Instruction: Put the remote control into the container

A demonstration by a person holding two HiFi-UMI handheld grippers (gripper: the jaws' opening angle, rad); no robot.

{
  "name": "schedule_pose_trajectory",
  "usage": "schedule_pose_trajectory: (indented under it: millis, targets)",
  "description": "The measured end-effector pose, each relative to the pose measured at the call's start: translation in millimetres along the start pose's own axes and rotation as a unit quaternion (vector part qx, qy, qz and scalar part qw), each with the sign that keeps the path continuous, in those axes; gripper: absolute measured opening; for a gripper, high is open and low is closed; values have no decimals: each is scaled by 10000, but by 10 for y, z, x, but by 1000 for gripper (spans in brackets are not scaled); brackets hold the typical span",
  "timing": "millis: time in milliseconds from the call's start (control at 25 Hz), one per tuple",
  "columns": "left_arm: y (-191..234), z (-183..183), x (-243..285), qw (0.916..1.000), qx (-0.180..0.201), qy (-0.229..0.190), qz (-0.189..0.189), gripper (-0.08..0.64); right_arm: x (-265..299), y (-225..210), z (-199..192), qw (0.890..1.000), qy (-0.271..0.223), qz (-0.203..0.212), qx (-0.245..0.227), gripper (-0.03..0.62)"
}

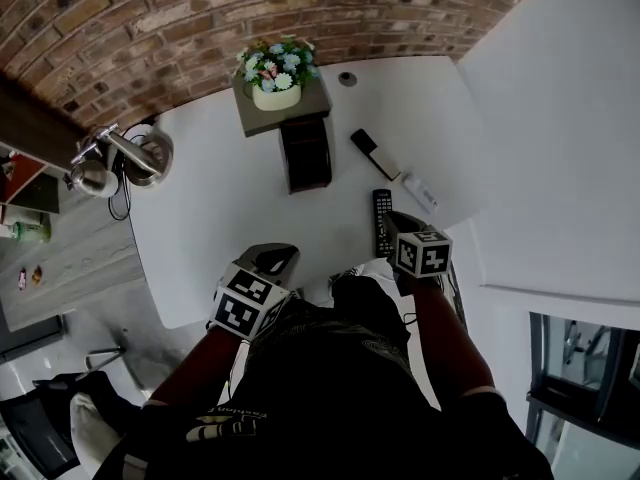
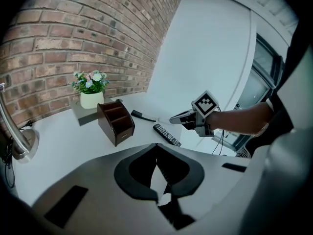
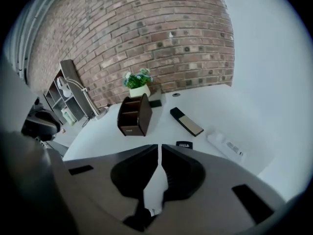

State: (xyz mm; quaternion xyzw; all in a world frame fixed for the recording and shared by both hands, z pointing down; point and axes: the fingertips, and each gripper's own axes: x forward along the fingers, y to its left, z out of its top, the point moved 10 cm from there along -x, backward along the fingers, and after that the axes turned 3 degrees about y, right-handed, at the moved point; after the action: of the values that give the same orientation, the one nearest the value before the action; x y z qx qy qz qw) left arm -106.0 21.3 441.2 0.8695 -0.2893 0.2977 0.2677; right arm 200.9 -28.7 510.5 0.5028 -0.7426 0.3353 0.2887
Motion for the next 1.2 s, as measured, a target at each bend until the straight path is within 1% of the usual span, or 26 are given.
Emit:
schedule_pose_trajectory:
  millis: [120,160,240,360,400,480,640,800,920,1000,1120,1200]
  targets:
    - [16,-7,5,9998,10,-101,161,5,243,-301,40,9993,317,-207,77,16]
    - [20,-12,-1,9997,-13,-133,215,6,333,-380,53,9986,448,-251,102,46]
    - [27,-22,-28,9991,-125,-224,330,6,530,-505,75,9966,751,-304,154,143]
    - [53,-41,-93,9971,-398,-351,552,5,797,-623,160,9929,1095,-355,311,225]
    - [61,-51,-117,9961,-490,-379,622,5,875,-646,190,9918,1165,-375,364,243]
    - [66,-69,-143,9948,-600,-410,718,6,1014,-679,232,9897,1290,-417,452,249]
    - [103,-96,-163,9932,-686,-376,862,6,1197,-665,245,9851,1543,-486,582,249]
    - [116,-119,-168,9901,-1019,-471,839,6,1275,-635,209,9813,1758,-689,371,249]
    - [103,-84,-142,9896,-1061,-519,819,5,1240,-651,222,9829,1685,-631,400,245]
    - [115,-51,-135,9891,-1047,-583,857,5,1125,-612,285,9874,1452,-501,388,244]
    - [150,28,-136,9883,-979,-721,923,6,784,-447,528,9966,732,-200,322,242]
    - [174,89,-136,9872,-927,-839,990,6,520,-318,731,9995,191,-19,231,242]
